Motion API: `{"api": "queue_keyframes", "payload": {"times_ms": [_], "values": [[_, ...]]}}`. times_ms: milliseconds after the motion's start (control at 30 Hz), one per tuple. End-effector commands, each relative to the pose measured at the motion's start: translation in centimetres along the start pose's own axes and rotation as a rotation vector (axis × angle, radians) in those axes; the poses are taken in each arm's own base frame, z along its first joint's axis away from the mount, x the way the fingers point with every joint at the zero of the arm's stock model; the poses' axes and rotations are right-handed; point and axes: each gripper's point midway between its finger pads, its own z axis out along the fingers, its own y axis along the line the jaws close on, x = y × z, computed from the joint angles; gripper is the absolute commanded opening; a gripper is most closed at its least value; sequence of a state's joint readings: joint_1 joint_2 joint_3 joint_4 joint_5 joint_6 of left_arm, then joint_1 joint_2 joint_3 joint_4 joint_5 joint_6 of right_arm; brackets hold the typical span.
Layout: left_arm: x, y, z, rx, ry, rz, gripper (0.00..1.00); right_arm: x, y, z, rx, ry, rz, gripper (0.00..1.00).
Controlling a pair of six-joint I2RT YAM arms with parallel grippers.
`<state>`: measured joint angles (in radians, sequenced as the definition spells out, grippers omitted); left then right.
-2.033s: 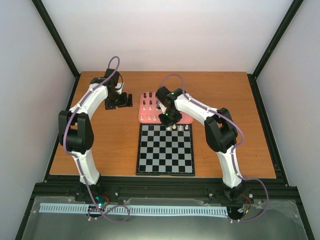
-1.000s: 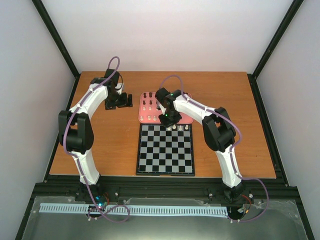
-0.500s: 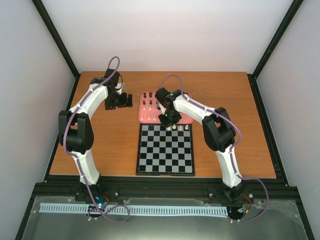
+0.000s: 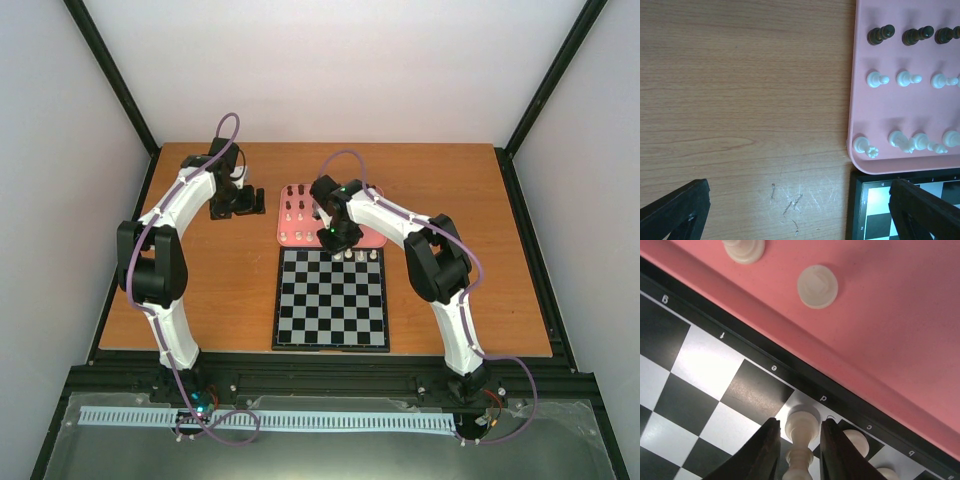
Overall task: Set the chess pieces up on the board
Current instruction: Place the chess piece on the chessboard.
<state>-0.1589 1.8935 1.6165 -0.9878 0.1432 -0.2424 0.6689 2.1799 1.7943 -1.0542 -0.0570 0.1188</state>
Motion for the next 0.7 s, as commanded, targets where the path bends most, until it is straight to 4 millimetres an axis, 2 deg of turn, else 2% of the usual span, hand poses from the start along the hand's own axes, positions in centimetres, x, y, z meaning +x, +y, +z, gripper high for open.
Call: {"api": "queue_keyframes", "payload": {"times_ms": [0,167,300,433,667], "values": [[-0.7,-0.4,-1.4,0.017,-0.044,-0.002,1.00,-0.5,0.4,0.3,0.001,-0.013,-0.021,0.26],[-0.7,-0.4,-1.5,0.015,-0.045,-0.001,1.00,-1.1,0.6,-0.8,-0.008,-0.057,-0.030,0.35],[-0.7,-0.4,-1.5,0.016,-0.045,-0.001,1.00,-1.7,0.5,-2.0,0.003,-0.092,-0.027,0.37],[-0.6,-0.4,-1.5,0.015,-0.045,-0.002,1.00,-2.5,0.4,-3.6,0.008,-0.143,-0.023,0.47],[-0.7,-0.4,-1.7,0.009,-0.051,0.003,1.00,-5.0,-0.1,-3.6,-0.015,-0.164,0.021,0.49]]}}
